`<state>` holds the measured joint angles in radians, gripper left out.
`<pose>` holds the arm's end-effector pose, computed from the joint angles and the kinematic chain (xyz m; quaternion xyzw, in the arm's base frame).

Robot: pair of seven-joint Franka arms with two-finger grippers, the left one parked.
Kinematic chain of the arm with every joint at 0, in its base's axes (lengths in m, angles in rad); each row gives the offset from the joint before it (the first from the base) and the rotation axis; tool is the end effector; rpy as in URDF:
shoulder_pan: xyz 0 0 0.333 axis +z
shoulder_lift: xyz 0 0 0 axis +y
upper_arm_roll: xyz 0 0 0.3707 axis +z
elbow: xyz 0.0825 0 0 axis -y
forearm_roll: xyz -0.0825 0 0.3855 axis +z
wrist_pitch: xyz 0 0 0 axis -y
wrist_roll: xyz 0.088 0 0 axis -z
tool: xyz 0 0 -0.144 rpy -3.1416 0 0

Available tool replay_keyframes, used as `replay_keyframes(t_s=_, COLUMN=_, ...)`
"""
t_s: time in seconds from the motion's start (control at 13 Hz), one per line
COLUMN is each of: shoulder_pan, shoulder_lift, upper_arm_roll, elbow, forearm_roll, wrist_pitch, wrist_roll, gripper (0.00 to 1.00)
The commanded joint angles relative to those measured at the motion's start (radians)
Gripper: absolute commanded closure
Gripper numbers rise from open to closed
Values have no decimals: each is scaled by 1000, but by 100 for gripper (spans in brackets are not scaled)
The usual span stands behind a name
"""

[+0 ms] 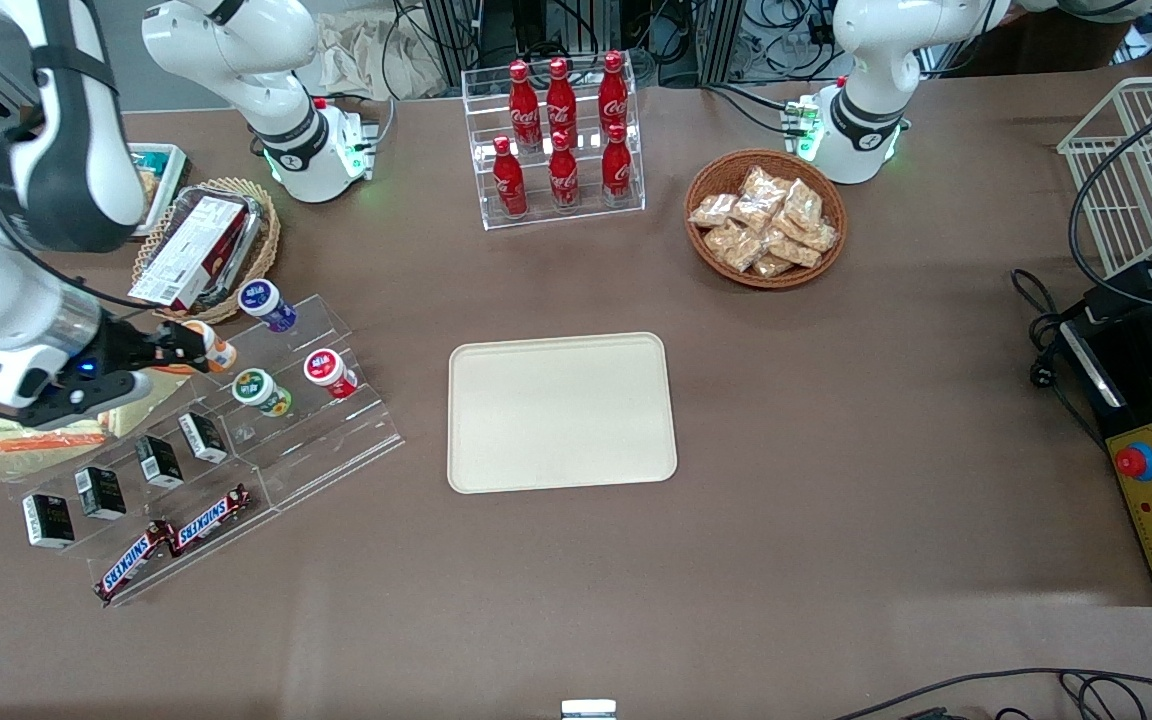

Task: Place green gum on tray
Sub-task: 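Move the right gripper over the green gum bottle in the rack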

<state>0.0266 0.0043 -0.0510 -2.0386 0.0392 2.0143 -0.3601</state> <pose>0.5487 -0.0097 0.4551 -0.9871 -0.1585 0.0107 0.0199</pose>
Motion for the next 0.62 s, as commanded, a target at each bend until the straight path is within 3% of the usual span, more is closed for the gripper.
replay_keyframes(t_s=0.0, shoulder_pan=13, shoulder_lift=-50, upper_arm_roll=-1, elbow=-159, forearm_roll=21, wrist_pitch=147, wrist_roll=-14, gripper=1)
replay_keyframes(t_s=0.31, shoulder_pan=42, shoulder_lift=-34, upper_arm_roll=-1, elbow=-288, forearm_roll=21, wrist_pitch=338, wrist_roll=-2, gripper=1)
replay_keyframes(t_s=0.54, shoulder_pan=49, shoulder_lift=-14, upper_arm_roll=-1, elbow=-321, forearm_roll=21, wrist_pitch=402, wrist_roll=-2, gripper=1)
